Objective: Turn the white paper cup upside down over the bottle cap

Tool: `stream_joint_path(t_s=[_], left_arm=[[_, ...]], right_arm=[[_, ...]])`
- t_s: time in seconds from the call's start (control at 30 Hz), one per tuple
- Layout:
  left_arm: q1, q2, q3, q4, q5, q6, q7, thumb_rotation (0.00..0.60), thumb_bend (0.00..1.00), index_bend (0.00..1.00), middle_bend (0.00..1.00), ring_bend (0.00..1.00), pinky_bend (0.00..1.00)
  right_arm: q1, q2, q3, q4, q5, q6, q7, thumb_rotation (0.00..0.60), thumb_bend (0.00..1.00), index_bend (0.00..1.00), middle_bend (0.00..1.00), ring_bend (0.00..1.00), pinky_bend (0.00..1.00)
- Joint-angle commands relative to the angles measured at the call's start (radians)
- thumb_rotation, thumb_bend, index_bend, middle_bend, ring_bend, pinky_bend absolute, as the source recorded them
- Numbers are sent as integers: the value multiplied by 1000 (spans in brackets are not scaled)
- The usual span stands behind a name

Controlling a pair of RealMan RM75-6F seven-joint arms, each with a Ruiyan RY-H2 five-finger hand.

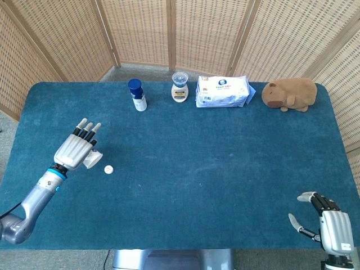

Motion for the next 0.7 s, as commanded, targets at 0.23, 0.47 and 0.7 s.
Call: stream_joint_path(t_s=[0.23, 0.47, 0.7], left_arm=[[10, 21, 15, -16, 46, 0, 180, 600, 207, 465, 16, 0, 22], [-16, 2, -1, -72, 26, -37, 429, 600, 207, 465, 15, 0, 22], [-28, -40, -10, -110, 3, -56, 621, 600, 207, 466, 15, 0, 21]], right_arm=[[-16, 1, -11, 11, -11, 28, 22, 421, 318, 395, 370, 389, 396], [-24, 0, -18, 32, -17, 41, 51, 422, 318, 396, 370, 389, 396], [-28, 4, -17, 45, -18, 51, 72, 417, 318, 396, 370, 389, 396]])
